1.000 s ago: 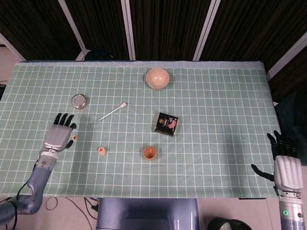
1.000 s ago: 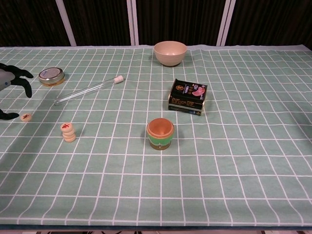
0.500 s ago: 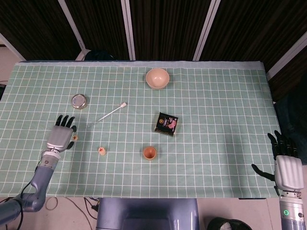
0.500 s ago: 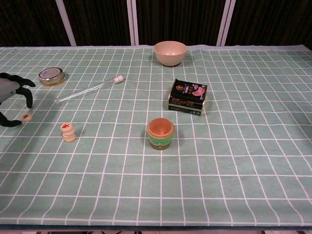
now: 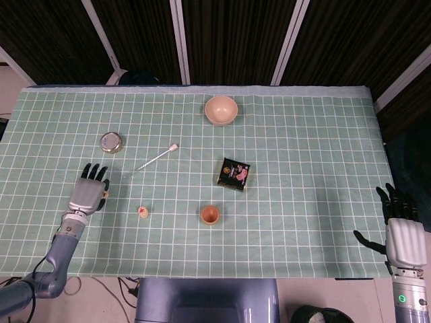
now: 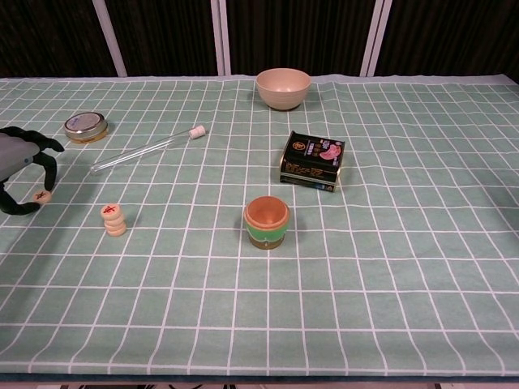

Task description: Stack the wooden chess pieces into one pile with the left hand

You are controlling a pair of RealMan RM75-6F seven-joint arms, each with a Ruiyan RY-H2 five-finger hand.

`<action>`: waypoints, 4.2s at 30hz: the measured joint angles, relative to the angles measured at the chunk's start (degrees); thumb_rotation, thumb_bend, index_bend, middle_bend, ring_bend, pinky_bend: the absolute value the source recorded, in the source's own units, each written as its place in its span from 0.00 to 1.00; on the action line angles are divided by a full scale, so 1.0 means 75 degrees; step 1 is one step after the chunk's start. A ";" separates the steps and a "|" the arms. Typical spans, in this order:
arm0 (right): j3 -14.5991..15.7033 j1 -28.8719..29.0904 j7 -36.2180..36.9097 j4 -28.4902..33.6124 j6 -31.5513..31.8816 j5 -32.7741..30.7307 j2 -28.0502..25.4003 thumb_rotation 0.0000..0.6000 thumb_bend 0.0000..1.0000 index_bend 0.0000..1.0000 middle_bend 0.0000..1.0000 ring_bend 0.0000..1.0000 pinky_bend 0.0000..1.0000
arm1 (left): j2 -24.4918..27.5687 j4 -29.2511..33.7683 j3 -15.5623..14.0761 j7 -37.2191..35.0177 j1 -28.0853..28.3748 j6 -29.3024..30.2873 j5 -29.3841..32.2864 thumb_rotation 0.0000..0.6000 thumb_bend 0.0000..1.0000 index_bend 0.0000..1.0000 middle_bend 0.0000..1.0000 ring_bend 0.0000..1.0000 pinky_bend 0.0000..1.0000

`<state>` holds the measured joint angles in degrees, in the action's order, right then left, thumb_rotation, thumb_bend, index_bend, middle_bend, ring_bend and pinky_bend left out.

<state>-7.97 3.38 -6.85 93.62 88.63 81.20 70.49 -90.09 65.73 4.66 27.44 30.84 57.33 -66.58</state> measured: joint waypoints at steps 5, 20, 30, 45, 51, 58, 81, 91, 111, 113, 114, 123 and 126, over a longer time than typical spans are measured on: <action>0.0000 0.0003 -0.0003 0.0000 -0.0007 -0.0004 0.0001 1.00 0.23 0.09 0.01 0.03 0.00 | -0.0025 -0.0022 0.0010 0.0070 0.0003 0.0011 0.0020 1.00 0.29 0.48 0.10 0.00 0.00; -0.0003 0.0004 0.0009 0.0015 -0.0018 -0.0015 -0.0011 1.00 0.23 0.09 0.01 0.02 0.00 | -0.0100 -0.0059 0.0029 0.0235 0.0006 0.0017 0.0093 1.00 0.29 0.44 0.09 0.00 0.00; -0.0005 0.0001 0.0022 0.0036 -0.0037 -0.0044 -0.0020 1.00 0.23 0.09 0.01 0.02 0.00 | -0.0119 0.0009 0.0043 0.0397 0.0032 0.0006 0.0153 1.00 0.29 0.48 0.10 0.00 0.00; -0.0015 0.0001 0.0053 0.0051 -0.0041 -0.0060 -0.0031 1.00 0.23 0.09 0.01 0.02 0.00 | -0.0010 0.0247 0.0073 0.0430 0.0016 0.0135 0.0133 1.00 0.31 0.51 0.11 0.00 0.00; -0.0012 0.0001 0.0055 0.0051 -0.0042 -0.0056 -0.0029 1.00 0.23 0.09 0.01 0.02 0.00 | 0.0295 0.0904 0.0087 0.0321 -0.0013 0.0393 -0.0116 1.00 0.31 0.51 0.11 0.00 0.00; -0.0013 0.0006 0.0041 0.0041 -0.0046 -0.0057 -0.0026 1.00 0.23 0.09 0.01 0.02 0.00 | 0.0880 0.2329 0.0000 0.0413 -0.0064 0.0796 -0.0620 1.00 0.31 0.50 0.11 0.00 0.00; -0.0023 0.0002 0.0060 0.0024 -0.0025 -0.0049 -0.0034 1.00 0.23 0.09 0.01 0.03 0.00 | 0.1055 0.3839 -0.0486 0.1812 0.0003 0.0866 -0.0996 1.00 0.31 0.48 0.11 0.00 0.00; -0.0022 0.0003 0.0070 0.0024 -0.0030 -0.0051 -0.0039 1.00 0.23 0.09 0.01 0.02 0.00 | 0.0697 0.3573 -0.0442 0.2088 0.0120 0.0825 -0.0922 1.00 0.31 0.48 0.11 0.00 0.00; -0.0026 0.0003 0.0077 0.0022 -0.0042 -0.0072 -0.0048 1.00 0.23 0.09 0.01 0.03 0.00 | 0.0441 0.3395 -0.0421 0.2454 0.0223 0.0830 -0.0664 1.00 0.31 0.45 0.11 0.00 0.00; -0.0028 0.0003 0.0079 0.0023 -0.0043 -0.0075 -0.0047 1.00 0.23 0.09 0.01 0.02 0.00 | 0.0439 0.3395 -0.0424 0.2468 0.0228 0.0840 -0.0658 1.00 0.31 0.44 0.11 0.00 0.00; -0.0028 0.0004 0.0077 0.0023 -0.0043 -0.0074 -0.0047 1.00 0.23 0.09 0.01 0.03 0.00 | 0.0439 0.3399 -0.0426 0.2475 0.0231 0.0844 -0.0659 1.00 0.31 0.44 0.11 0.00 0.00; -0.0028 0.0003 0.0065 0.0018 -0.0035 -0.0071 -0.0046 1.00 0.23 0.09 0.01 0.03 0.00 | 0.0488 0.3500 -0.0470 0.2510 0.0223 0.0935 -0.0745 1.00 0.31 0.41 0.10 0.00 0.00; -0.0026 0.0001 0.0066 0.0013 -0.0031 -0.0067 -0.0047 1.00 0.23 0.09 0.01 0.02 0.00 | 0.0576 0.3609 -0.0480 0.2463 0.0175 0.1051 -0.0799 1.00 0.31 0.36 0.09 0.00 0.00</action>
<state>-8.17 3.39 -6.36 93.72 88.40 80.70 70.14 -85.77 92.80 1.07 45.91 32.16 65.21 -72.57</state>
